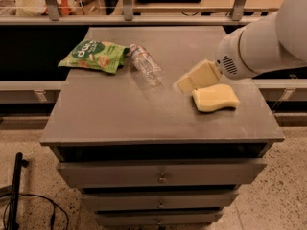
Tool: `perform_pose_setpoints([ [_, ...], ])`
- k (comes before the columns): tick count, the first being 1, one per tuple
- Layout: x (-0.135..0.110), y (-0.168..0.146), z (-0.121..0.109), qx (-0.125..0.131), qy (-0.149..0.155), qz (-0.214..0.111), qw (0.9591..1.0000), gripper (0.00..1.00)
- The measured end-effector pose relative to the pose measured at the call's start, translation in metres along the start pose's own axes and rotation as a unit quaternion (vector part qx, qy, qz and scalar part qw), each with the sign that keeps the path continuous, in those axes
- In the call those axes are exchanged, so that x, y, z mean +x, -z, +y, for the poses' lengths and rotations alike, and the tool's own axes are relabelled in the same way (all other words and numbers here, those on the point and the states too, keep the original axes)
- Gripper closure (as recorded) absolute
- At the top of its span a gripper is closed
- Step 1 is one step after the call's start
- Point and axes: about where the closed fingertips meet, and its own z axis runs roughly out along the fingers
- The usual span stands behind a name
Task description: Pick water bottle
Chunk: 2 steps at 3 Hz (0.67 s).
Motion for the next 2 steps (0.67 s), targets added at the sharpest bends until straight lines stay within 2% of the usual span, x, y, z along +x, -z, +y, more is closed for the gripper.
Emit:
perform_pose_setpoints([
  [1, -0.0115, 0.0007, -0.005, 0.012, -0.003, -0.022, 0.9997, 0.0],
  [2, -0.0104, 0.0, 0.0006, 0.015, -0.008, -0.023, 0.9996, 0.0],
])
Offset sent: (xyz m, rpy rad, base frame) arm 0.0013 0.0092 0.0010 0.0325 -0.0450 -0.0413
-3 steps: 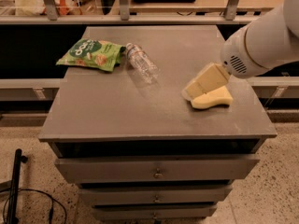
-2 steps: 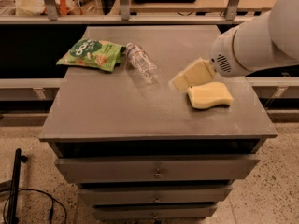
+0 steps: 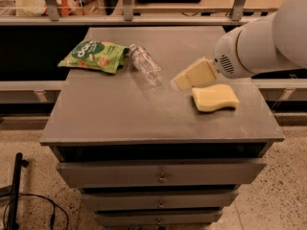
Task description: Pick water bottle
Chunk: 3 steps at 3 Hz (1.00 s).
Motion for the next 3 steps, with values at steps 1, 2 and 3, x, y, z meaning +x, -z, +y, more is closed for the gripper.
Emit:
perform_pose_setpoints([
  [1, 0.003, -0.017, 0.017, -0.008, -0.019, -0.011, 0.9997, 0.0],
  [2, 0.0, -0.038, 0.034, -0.012, -0.029, -0.03, 0.999, 0.0],
  [3, -0.003, -0.06, 0.045, -0.012, -0.029, -0.051, 0.9982, 0.0],
])
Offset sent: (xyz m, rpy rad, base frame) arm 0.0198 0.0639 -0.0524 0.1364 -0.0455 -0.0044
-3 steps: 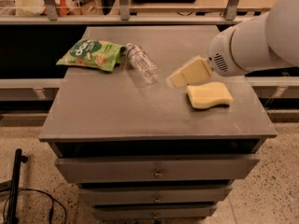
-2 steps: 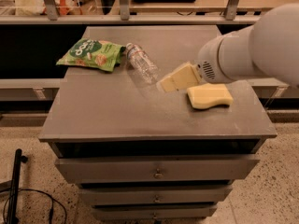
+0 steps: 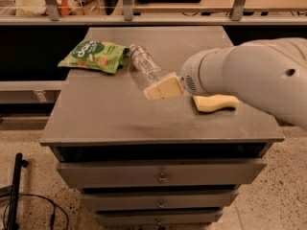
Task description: Pick water bottle
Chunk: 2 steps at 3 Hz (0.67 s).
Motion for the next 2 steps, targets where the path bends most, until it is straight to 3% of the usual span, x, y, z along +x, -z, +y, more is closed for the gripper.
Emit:
perform_pose_setpoints([
  [2, 0.003, -0.049, 0.004, 0.005, 0.002, -0.039, 0.9992, 0.0],
])
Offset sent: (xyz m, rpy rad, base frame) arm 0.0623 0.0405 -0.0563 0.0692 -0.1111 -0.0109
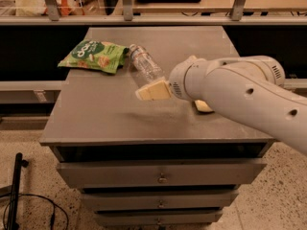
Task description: Pick water bottle
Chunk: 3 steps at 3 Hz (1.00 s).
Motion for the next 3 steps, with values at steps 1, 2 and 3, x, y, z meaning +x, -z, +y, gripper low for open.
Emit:
perform_pose_setpoints([
  [1, -0.002, -0.016, -0.002, 0.005, -0.016, -0.025, 0.9995, 0.0],
  [2, -0.006, -0.024, -0.003, 0.007, -0.031, -0.047, 0.9984, 0.0],
  [3, -0.008, -0.031, -0.005, 0.007, -0.041, -0.062, 0.9972, 0.0],
])
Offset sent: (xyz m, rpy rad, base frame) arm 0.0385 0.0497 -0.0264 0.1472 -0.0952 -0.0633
